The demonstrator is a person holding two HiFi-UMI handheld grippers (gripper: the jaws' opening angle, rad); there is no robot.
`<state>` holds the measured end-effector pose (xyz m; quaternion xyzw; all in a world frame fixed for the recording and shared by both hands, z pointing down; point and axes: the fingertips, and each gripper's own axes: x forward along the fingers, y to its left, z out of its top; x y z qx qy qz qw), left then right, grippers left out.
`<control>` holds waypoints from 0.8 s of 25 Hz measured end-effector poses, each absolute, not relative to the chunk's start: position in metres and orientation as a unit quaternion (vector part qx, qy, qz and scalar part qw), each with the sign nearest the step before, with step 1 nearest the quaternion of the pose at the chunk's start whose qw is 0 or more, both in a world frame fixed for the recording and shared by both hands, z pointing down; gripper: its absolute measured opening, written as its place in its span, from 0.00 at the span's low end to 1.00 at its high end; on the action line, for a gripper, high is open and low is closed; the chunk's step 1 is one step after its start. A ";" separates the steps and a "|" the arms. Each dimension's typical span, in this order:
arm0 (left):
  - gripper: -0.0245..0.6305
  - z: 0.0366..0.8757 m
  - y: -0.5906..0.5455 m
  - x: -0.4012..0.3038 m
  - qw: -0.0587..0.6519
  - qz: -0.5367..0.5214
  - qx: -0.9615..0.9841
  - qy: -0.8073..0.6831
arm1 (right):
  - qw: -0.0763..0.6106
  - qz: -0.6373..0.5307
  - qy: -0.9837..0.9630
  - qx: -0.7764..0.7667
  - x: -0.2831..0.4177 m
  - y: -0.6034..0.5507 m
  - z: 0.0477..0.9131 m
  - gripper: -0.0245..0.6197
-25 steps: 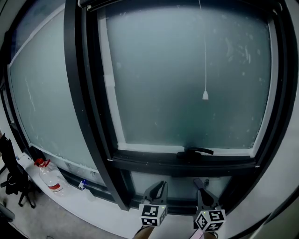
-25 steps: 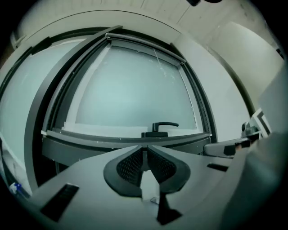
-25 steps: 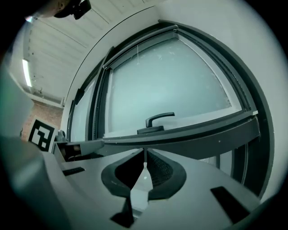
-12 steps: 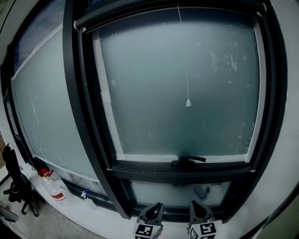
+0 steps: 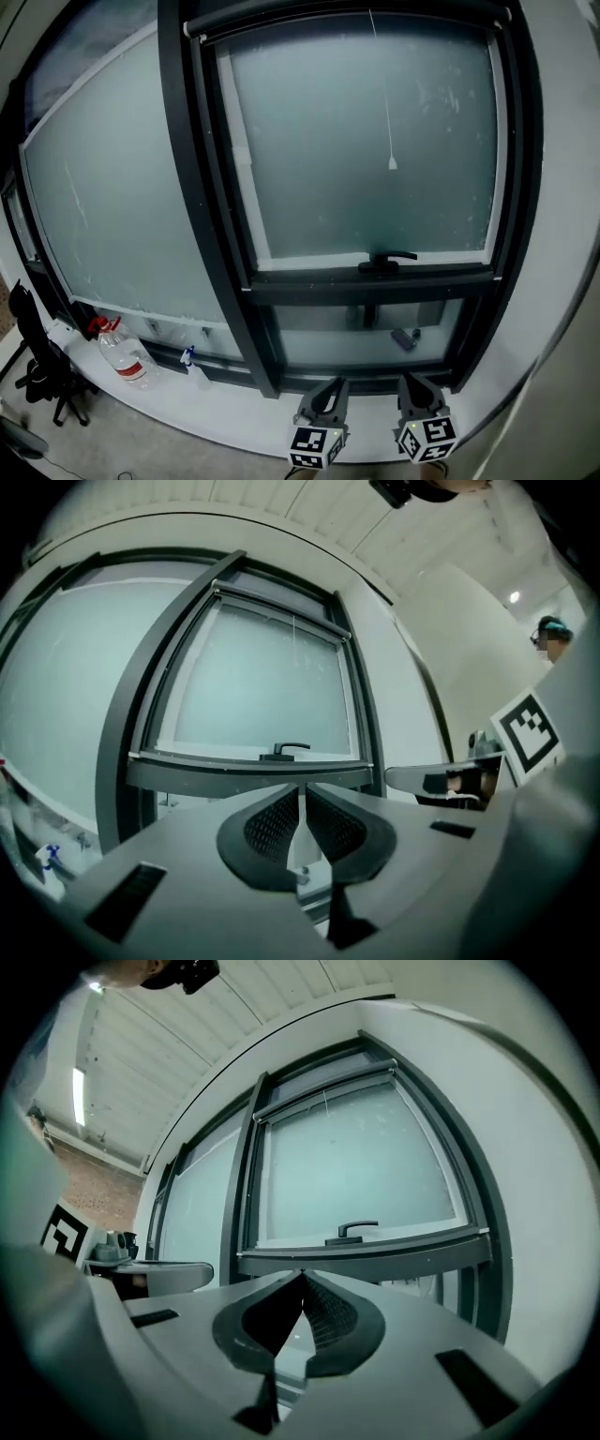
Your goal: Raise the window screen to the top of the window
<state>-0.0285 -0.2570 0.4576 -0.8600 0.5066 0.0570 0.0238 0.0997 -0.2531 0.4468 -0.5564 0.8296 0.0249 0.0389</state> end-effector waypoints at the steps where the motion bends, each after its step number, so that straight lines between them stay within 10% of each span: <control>1: 0.08 0.456 -0.241 -0.035 0.027 0.056 -0.860 0.507 | 0.038 0.028 0.827 -0.561 0.094 -0.236 0.445 0.05; 20: 0.06 0.463 -0.005 -0.039 0.018 0.060 -0.838 0.542 | 0.018 0.045 0.831 -0.555 0.104 0.028 0.455 0.05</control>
